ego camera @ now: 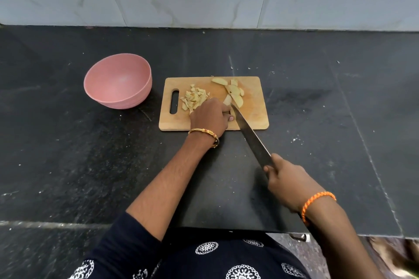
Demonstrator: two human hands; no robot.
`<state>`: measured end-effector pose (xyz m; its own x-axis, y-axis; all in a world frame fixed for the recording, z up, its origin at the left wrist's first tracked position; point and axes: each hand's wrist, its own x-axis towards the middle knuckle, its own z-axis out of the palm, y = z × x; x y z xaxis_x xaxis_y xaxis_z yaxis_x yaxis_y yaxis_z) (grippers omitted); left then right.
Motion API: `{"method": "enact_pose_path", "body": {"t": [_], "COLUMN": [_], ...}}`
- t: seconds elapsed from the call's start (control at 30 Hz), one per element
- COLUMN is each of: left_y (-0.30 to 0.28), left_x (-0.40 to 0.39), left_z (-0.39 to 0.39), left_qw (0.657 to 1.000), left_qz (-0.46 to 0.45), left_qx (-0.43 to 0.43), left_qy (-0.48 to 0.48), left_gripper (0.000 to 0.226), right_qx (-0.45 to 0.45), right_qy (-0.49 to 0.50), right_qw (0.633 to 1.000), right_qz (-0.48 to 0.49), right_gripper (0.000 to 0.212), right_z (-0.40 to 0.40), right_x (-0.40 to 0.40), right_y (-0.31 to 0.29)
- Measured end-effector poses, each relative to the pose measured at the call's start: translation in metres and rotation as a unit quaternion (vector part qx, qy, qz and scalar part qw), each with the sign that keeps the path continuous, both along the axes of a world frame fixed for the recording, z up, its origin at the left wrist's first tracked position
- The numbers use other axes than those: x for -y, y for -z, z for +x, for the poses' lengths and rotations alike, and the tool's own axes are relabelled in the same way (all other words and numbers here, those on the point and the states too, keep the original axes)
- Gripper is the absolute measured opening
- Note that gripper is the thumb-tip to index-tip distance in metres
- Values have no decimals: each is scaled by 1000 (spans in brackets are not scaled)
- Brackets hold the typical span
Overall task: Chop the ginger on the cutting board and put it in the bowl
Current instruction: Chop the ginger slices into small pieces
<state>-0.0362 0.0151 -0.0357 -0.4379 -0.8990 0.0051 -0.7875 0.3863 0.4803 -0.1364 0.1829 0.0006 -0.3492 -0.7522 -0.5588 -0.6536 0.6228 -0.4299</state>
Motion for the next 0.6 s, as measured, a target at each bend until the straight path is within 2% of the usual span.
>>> {"method": "enact_pose_path", "body": {"t": [0.13, 0.3, 0.37, 0.43, 0.5, 0.6], "left_y": [0, -3, -6, -9, -12, -13], "left_x": [0, 3, 10, 18, 25, 32], "left_z": [3, 6, 7, 4, -1, -4], "left_qw": [1000, 999, 996, 983, 958, 940], "left_qz": [5, 24, -8, -44, -55, -44], "left_qx": [-2, -33, -26, 26, 96, 134], "left_qy": [-3, 18, 83, 178, 266, 312], "left_gripper": [25, 36, 46, 51, 46, 33], "right_qx": [-76, -60, -48, -26, -4, 23], "right_qy": [34, 81, 111, 141, 151, 148], "right_qw": [992, 978, 972, 964, 959, 960], "right_qz": [-90, -180, -203, -226, -238, -237], "right_gripper": [13, 24, 27, 26, 23, 26], "right_z": [-9, -23, -25, -24, -22, -18], "right_x": [-11, 19, 34, 45, 51, 51], "right_y": [-4, -5, 3, 10, 13, 16]}}
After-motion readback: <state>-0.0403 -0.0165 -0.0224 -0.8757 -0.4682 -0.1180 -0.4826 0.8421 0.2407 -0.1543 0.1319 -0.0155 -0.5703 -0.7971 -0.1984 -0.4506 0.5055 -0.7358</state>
